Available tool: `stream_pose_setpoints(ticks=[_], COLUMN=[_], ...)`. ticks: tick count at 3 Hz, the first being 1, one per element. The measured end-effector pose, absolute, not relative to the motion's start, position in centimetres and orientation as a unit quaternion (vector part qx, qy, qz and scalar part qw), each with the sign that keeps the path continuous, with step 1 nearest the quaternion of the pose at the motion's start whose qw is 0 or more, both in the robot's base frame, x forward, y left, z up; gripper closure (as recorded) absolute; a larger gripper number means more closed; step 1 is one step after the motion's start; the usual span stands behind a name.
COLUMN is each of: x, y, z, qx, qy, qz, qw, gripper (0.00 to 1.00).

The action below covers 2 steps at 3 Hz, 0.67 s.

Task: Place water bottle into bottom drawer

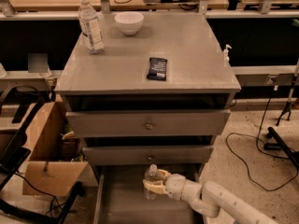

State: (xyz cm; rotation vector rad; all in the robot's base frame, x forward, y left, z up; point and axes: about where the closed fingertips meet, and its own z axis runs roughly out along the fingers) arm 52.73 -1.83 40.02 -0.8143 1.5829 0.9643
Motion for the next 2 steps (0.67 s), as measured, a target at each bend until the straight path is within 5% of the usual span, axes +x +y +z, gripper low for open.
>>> stream_pose_setpoints(ticks=[2], x=[54.1], y=[-0.3], z=[32.0], qx=[-0.389], qy=[0.636], qz=[0.404], qw=[0.531], gripper=[1.00])
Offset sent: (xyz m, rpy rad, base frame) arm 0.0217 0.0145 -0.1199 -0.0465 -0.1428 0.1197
